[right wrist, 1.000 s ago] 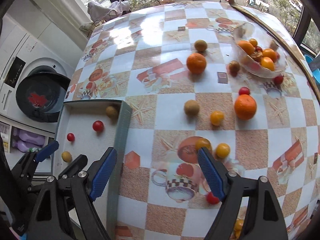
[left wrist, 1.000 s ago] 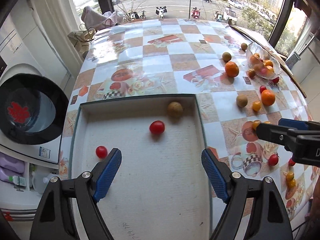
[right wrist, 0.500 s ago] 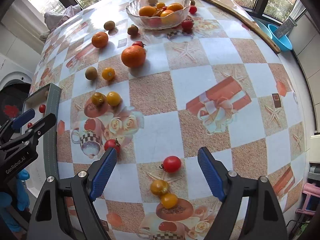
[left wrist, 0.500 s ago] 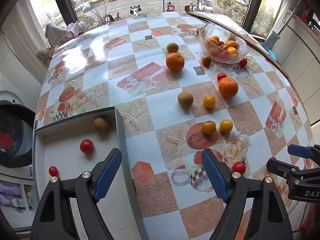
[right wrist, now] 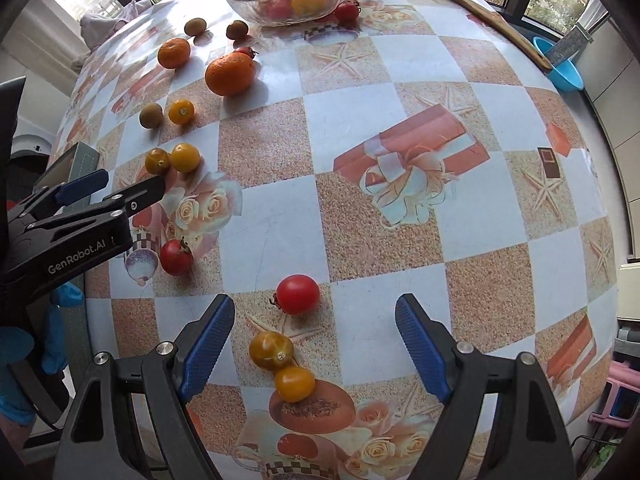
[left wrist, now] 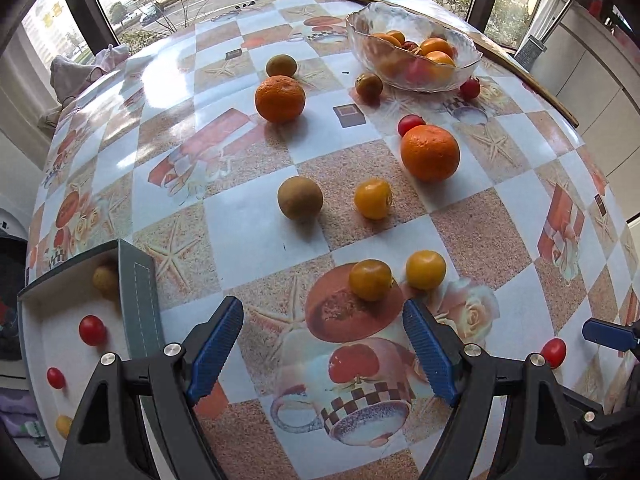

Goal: Organize fruits
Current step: 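Grasp a small orange tomato with the left gripper while the right grasps a red tomato, then carry both fruits into the white tray and open both grippers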

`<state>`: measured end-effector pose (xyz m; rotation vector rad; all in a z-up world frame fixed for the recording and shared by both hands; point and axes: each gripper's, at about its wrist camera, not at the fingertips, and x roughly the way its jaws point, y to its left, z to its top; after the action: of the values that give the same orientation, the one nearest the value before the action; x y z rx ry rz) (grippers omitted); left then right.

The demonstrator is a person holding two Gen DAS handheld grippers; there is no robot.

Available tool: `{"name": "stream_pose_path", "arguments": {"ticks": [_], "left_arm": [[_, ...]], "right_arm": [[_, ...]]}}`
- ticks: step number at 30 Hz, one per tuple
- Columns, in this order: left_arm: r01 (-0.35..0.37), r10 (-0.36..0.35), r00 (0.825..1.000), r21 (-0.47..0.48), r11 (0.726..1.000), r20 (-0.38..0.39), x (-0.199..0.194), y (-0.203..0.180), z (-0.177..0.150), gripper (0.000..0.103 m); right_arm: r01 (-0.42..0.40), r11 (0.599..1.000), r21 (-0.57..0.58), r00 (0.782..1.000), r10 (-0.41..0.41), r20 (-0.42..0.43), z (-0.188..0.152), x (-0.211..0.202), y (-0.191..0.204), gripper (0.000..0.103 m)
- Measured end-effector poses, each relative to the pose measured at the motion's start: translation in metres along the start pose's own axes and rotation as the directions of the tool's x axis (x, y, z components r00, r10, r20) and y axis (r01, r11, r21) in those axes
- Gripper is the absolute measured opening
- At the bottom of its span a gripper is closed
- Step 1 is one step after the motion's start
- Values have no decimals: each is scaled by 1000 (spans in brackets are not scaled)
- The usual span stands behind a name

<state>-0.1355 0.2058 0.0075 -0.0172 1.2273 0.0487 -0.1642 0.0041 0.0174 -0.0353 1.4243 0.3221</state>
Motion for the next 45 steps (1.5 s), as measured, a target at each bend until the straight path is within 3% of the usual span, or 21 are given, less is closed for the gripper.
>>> {"name": "stream_pose_path", "arguments": {"ticks": [4, 6, 10, 16, 18, 20, 21, 28, 45], "left_arm": [[-12, 12, 1000, 6, 1000, 4, 6, -5, 5, 83], [-10, 10, 1000, 2, 1000, 12, 7, -7, 8, 83], [-13, 13, 1000, -10, 1000, 12, 9, -5, 11, 83], [22, -22, 1000, 3, 1000, 13, 8, -9, 15, 57], [31, -32, 999, 13, 999, 18, 5, -12, 14, 40], [53, -54, 998, 22, 998, 19, 2, -14, 13, 25], [66, -66, 998, 19, 998, 16, 0, -14, 12, 23], [105, -103, 994, -33, 994, 40, -22, -3, 3, 23], [90, -77, 992, -133, 987, 95, -68, 49, -20, 23]], "right_arm": [[7, 1000, -28, 1000, -7, 2, 3, 5, 6, 82], [9, 999, -39, 1000, -9, 0, 3, 5, 8, 72], [17, 998, -58, 1000, -17, -1, 5, 9, 17, 62], [41, 993, -113, 999, -42, -1, 3, 9, 28, 37], [40, 991, -127, 999, -40, -1, 3, 10, 30, 28], [25, 993, -119, 1000, -26, -3, 3, 9, 30, 28], [12, 994, -108, 1000, -12, -5, 3, 9, 28, 28], [-75, 997, -21, 997, 75, 11, 8, -3, 7, 28], [-101, 993, -60, 993, 104, 50, 24, -26, 31, 28]]}}
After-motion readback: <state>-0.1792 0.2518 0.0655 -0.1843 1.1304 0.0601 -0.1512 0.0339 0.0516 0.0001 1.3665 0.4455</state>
